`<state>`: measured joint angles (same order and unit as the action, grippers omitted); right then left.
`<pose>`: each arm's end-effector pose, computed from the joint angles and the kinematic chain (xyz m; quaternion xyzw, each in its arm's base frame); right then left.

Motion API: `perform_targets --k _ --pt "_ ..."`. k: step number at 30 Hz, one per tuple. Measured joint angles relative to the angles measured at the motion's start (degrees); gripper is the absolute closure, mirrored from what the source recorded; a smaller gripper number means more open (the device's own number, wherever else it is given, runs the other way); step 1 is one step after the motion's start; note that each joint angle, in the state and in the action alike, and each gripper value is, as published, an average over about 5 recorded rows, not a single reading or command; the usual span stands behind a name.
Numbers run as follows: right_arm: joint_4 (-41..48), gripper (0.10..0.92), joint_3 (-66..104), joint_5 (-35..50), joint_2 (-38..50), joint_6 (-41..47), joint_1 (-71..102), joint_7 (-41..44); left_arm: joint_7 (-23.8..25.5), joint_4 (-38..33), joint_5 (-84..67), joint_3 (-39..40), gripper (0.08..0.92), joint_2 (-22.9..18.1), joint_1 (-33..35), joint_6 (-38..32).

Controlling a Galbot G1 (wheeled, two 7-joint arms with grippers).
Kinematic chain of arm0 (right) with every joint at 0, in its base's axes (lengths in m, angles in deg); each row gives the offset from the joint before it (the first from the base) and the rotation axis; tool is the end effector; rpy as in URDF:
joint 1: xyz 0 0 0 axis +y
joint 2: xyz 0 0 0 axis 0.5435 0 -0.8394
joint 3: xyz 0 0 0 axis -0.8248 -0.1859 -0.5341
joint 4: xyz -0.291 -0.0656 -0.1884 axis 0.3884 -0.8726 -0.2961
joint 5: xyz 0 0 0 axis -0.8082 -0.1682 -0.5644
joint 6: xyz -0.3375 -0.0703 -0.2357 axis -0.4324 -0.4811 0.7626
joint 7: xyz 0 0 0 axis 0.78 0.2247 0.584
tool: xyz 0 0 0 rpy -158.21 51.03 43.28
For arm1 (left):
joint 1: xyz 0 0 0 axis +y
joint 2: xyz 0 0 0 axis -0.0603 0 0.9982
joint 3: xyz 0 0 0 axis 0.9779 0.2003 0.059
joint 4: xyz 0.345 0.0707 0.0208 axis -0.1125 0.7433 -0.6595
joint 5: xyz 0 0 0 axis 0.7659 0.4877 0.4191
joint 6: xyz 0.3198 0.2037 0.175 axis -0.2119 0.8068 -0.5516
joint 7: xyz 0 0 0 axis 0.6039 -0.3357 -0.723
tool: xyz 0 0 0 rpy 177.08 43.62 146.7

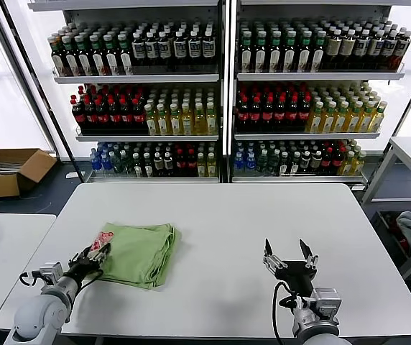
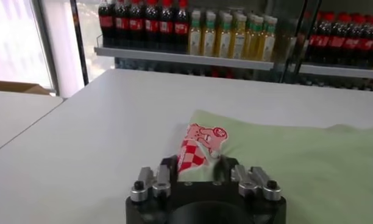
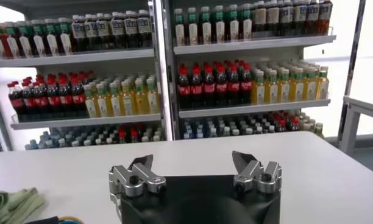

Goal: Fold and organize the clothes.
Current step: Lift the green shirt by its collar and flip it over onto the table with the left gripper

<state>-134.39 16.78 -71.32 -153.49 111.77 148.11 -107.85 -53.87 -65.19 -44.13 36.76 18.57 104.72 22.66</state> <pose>0.2391 0.0350 -0.2067 0.0019 -0.9930 -0.0229 0.1159 0.3561 0.1849 -0.3382 -0.0153 -0.9689 0.0459 0.2428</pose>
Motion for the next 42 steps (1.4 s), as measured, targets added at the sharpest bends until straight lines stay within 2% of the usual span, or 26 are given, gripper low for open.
perform_targets --k 9,13,23,36,42 --pt "-0.65 0.203 -0.13 -0.29 0.15 -0.01 0.54 0.0 0.41 -0.5 0.14 -0.04 0.776 -0.68 0.51 -0.66" --pt "-0.85 0.203 0.07 -0.26 0.45 -0.01 0.59 0.0 0.38 -0.52 0.56 -0.26 0.867 -0.9 0.61 -1.21" --pt "-0.35 0.203 -0.56 0.18 1.23 -0.02 -0.4 0.02 -1.42 -1.12 1.09 -3.7 0.882 0.62 0.9 -1.99" --pt "0.97 0.203 -2.13 0.56 1.22 -0.13 -1.92 -0.05 -3.22 1.33 3.78 -15.89 0.882 9.54 -0.07 -3.08" --pt "1.0 0.203 -1.54 0.27 0.93 -0.62 -1.16 -0.03 -2.49 -2.05 6.73 -15.96 0.882 10.35 1.42 -3.26"
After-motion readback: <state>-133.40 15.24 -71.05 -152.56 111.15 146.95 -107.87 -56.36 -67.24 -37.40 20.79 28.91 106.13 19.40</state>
